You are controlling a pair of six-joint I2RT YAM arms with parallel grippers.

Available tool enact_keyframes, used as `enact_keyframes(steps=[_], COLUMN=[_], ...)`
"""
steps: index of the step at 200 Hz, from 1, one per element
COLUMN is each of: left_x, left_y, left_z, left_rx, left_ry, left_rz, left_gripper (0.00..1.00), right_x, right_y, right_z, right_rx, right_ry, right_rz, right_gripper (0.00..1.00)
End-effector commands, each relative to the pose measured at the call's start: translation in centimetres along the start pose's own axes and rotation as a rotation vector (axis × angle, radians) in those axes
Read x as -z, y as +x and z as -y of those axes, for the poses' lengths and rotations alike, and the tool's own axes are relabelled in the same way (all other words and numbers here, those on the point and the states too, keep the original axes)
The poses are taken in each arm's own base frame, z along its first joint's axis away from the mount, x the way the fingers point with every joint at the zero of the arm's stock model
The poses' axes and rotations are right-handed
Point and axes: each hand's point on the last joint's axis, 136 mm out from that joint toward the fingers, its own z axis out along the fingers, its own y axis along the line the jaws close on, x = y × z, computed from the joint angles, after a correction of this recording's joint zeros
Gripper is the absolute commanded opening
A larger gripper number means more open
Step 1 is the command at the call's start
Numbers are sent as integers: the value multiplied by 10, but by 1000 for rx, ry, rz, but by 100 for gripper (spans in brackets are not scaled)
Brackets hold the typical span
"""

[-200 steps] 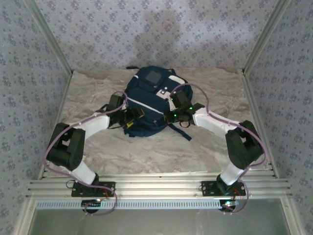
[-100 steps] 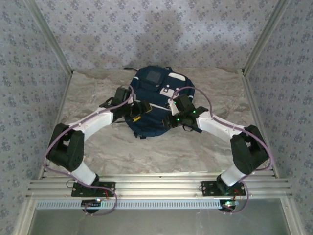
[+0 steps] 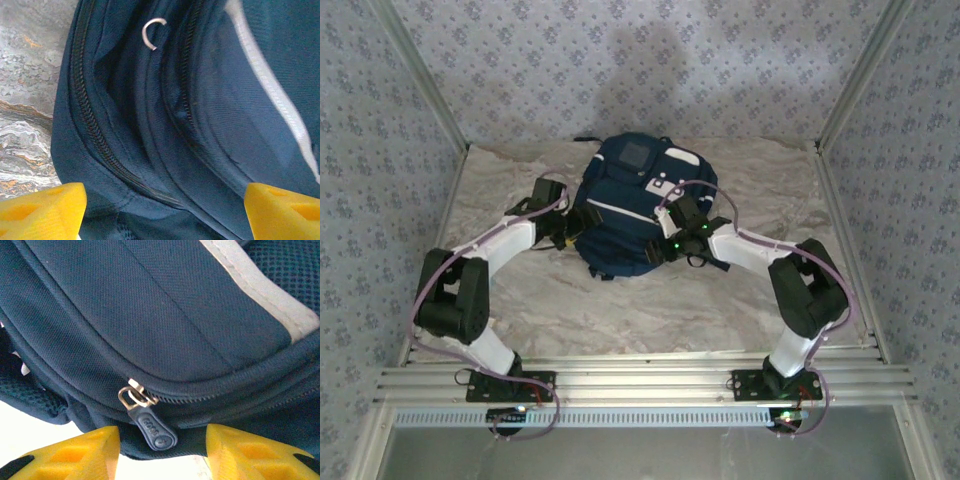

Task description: Pack the student bag

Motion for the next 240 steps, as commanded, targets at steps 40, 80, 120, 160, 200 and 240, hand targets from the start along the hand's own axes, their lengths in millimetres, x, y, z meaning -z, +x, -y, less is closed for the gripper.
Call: enact_keyframes(steps=[40, 80, 120, 160, 200, 240], left_x=[-28, -33, -29, -33, -43, -50], left_y=[13, 21, 27, 33, 48, 66], left_z=[-13, -11, -9, -5, 17, 44], left_rx=[5, 21, 21, 24, 7, 1], left_ry=[-8, 24, 34, 42, 78, 138], left_rz=[-74, -100, -102, -109, -126, -146], left_gripper=[79, 69, 68, 68, 68, 67], right_x=[6, -15, -27, 1, 28, 26], right_y=[-32, -25, -17, -18, -28, -32], right_z=[-2, -3, 1, -1, -19, -28], right_rx=[37, 26, 2, -74, -288, -358], right_ry=[38, 34, 49, 21, -143, -175], right_rz=[87, 54, 19, 35, 69, 79], right_gripper=[50, 50, 38, 7, 0, 0])
